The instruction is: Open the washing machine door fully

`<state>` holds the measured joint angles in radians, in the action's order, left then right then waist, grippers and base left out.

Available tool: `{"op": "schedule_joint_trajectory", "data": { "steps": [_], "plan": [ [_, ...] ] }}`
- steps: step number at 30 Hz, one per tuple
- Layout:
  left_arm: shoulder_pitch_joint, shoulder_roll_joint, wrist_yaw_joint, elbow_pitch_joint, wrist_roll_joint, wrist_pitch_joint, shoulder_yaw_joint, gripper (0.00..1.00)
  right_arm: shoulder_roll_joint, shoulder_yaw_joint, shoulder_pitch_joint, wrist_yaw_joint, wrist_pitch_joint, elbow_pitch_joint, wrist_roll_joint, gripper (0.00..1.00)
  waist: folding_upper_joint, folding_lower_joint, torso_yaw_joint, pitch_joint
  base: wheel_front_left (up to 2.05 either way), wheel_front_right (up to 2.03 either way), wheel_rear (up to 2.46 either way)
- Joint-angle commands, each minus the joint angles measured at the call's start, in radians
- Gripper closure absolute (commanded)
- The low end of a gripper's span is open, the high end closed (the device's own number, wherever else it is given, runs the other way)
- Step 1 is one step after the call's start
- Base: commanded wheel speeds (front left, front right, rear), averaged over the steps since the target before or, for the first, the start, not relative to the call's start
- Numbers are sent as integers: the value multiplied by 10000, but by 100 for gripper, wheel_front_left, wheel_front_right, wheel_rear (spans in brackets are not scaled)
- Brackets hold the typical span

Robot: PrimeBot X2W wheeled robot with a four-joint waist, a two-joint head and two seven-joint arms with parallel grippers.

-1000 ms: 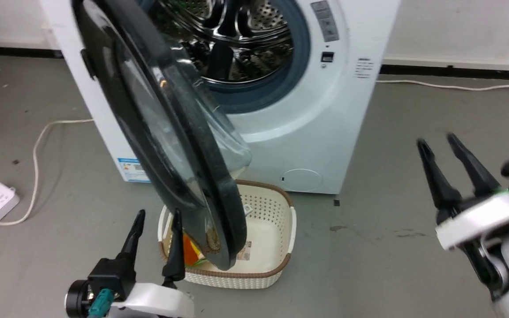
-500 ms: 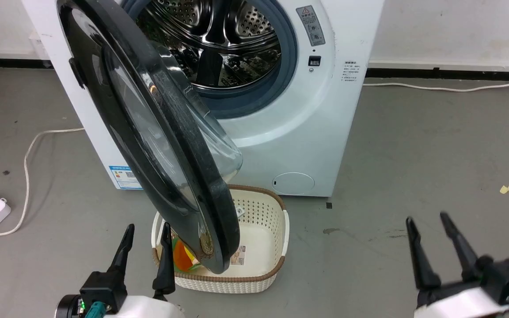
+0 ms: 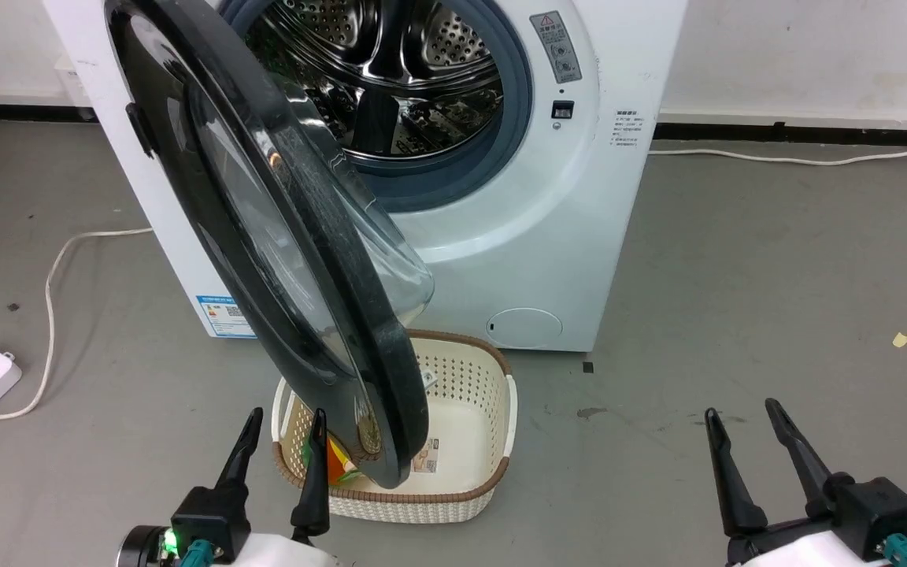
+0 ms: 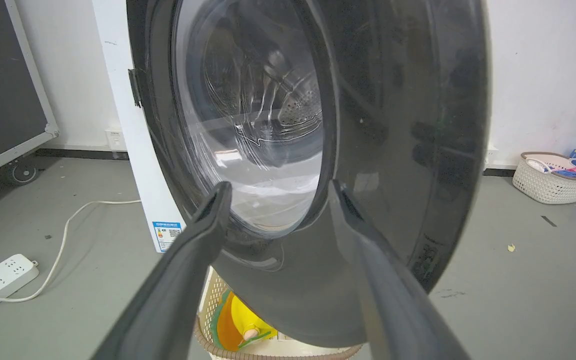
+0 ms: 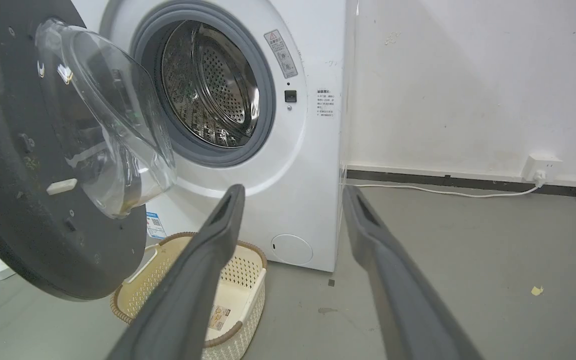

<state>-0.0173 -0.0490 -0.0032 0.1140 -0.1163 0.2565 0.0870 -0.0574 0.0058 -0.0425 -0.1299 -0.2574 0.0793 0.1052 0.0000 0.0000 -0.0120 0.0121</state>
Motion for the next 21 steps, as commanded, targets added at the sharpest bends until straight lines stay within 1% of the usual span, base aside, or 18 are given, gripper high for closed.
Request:
{"op": "schedule_joint_trajectory", "data": {
  "steps": [1,4,5,6,7,10,13,18,21],
  "plan": [
    [57,-12,-48,27,6,53,24,0,60,8,-168,-8,-43,-9,-36,0,0,0,8,1,0,0,0],
    [49,-12,-53,53,3,53,70,0,66,48,-166,-8,-43,-11,23,0,0,0,31,1,0,0,0],
    [35,-12,-93,105,-11,53,107,8,67,66,-172,-8,-43,2,77,0,0,0,39,-2,0,0,0],
    [42,-12,-102,123,-8,53,118,82,68,79,-184,-8,-43,48,134,0,0,0,46,-3,0,0,0],
    [55,-12,-102,113,-11,53,122,100,68,96,-194,-8,-43,132,121,0,0,0,50,0,0,0,0],
    [150,-12,-56,-64,37,53,148,100,69,143,-136,-8,-43,193,155,0,0,0,55,23,0,0,0],
    [289,-12,108,-491,-57,53,9,100,70,158,-78,-8,-43,178,214,0,0,0,59,61,0,0,0],
    [783,-12,483,-1842,-469,53,-416,100,71,117,8,-8,-43,115,239,0,0,0,49,96,0,0,0],
    [1451,-12,639,-2700,-526,53,-580,100,71,68,59,-8,-43,57,284,0,0,0,41,128,0,0,0]
  ]
}}
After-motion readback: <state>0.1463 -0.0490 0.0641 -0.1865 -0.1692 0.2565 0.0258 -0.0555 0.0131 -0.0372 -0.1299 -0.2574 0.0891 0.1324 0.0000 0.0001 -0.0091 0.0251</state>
